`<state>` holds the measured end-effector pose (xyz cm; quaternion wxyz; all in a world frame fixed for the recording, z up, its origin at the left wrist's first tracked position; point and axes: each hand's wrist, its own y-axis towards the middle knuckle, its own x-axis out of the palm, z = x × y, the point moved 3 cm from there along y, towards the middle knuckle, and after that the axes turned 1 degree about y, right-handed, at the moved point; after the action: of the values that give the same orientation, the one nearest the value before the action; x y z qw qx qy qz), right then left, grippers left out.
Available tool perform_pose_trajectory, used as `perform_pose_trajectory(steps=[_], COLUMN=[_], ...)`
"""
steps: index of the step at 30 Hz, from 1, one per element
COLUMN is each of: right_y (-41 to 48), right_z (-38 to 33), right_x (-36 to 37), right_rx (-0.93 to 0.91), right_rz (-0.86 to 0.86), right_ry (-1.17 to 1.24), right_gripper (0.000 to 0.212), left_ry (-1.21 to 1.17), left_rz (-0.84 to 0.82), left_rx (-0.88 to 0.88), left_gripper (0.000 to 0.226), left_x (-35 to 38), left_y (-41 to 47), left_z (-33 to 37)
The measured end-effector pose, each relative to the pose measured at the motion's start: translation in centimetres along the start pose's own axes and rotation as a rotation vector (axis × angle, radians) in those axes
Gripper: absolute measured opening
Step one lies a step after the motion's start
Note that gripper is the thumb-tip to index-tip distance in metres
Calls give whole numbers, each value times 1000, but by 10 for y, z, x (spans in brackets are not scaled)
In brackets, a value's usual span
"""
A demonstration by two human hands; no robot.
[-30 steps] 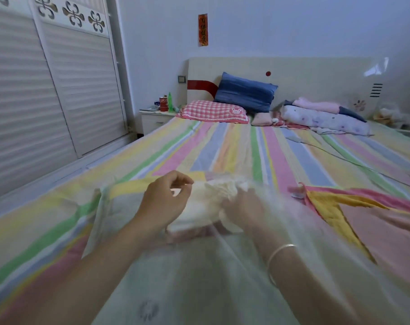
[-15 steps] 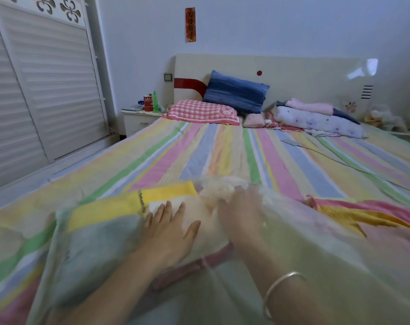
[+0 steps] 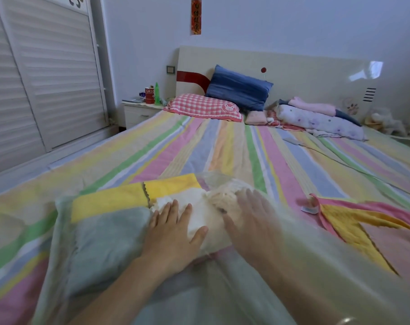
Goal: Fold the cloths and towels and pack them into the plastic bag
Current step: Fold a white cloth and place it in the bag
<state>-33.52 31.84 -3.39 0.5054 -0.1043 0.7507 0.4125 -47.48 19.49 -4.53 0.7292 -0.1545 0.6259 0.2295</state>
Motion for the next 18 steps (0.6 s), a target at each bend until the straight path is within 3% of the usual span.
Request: perform_pose_trajectory(steps=[3,6,7,9,12,15,18], right_y=[13,34,40,53,65,64,66], right_z=[0,-11,-17,-28,-30,-19,-11], right_x=[-8,-28,-31,-26,0,25,36], right_rx=[-34,-12,-34,-106,-173,-143,-221], right_rz=[-207,-267,-333,-477,-497,-605,-599], right_ry=[94,48,21,-28,6,15,-86], right_gripper=[75,28,25,36,48,75,59], left_ry=[-6,-26,-20,-3,4,36,53], left_rz=[18,34,39,52,75,79,84], left_rx=[5,10,13,14,14,29,33], left_gripper=[96,97,103,107,105,104,104], left_x=[0,-2,-3,-3,-3,-1,1], left_y=[0,0,-1,-1,-2,-6,-7], left_z=[0,-2,-3,-5,-5,-4,-2])
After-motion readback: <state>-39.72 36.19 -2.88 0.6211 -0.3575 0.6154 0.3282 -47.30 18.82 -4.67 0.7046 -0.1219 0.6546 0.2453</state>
